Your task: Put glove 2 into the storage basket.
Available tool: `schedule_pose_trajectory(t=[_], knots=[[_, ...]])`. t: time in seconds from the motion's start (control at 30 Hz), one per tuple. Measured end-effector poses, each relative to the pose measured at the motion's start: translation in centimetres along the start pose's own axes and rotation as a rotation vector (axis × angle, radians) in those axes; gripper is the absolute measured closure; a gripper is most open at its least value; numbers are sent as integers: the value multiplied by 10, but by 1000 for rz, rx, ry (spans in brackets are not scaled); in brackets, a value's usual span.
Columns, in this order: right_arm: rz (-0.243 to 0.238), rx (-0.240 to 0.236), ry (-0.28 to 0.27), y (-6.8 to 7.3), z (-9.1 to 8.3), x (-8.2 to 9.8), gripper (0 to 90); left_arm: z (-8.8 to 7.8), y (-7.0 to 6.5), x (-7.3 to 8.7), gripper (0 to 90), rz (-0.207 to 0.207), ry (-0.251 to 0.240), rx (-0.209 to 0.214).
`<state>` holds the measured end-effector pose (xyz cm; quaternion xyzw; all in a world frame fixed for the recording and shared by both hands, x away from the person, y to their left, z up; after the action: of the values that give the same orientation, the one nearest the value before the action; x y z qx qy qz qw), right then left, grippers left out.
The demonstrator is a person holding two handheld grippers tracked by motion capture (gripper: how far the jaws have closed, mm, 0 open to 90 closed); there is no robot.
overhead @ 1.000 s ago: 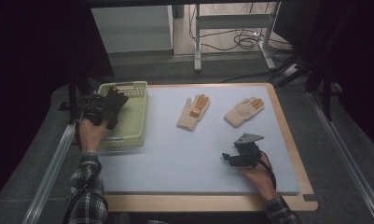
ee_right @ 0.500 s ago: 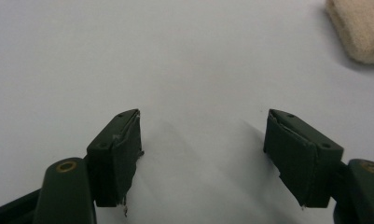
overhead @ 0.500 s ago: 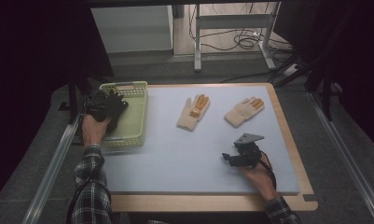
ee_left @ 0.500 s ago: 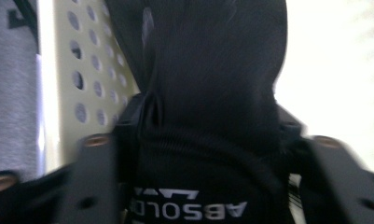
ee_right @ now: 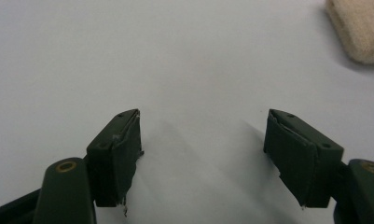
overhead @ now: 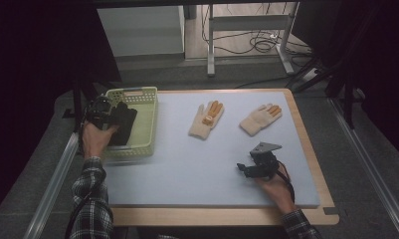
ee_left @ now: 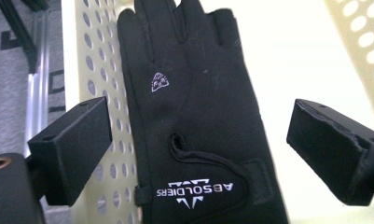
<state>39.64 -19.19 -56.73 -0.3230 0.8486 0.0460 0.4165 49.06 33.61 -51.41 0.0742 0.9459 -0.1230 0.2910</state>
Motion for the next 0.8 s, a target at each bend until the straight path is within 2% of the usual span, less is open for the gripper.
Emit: schedule_pose_trajectory(t=[0.17,0.4,0.57,0.8], knots=[[0,1,0,0,0,0,268,-8,-5,3,53,-14,-59,78],[-1,3,2,0,0,0,264,-21,-16,12,41,13,-129,175],[1,5,3,0,0,0,260,-29,-33,18,32,86,-149,205],[-1,7,3,0,0,0,257,-43,-67,24,34,199,-189,251]])
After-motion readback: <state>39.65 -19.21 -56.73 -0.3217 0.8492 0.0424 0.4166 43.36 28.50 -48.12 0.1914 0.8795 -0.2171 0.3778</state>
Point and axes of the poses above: each handheld gripper's, and its own axes: z roughly forward along the jaws, x roughly out of its underside, y roughly to its left, the point moved 5 cm from there along z, roughly forward along the jaws, and after that the axes turned 12 degrees about x, right-handed, at the moved point
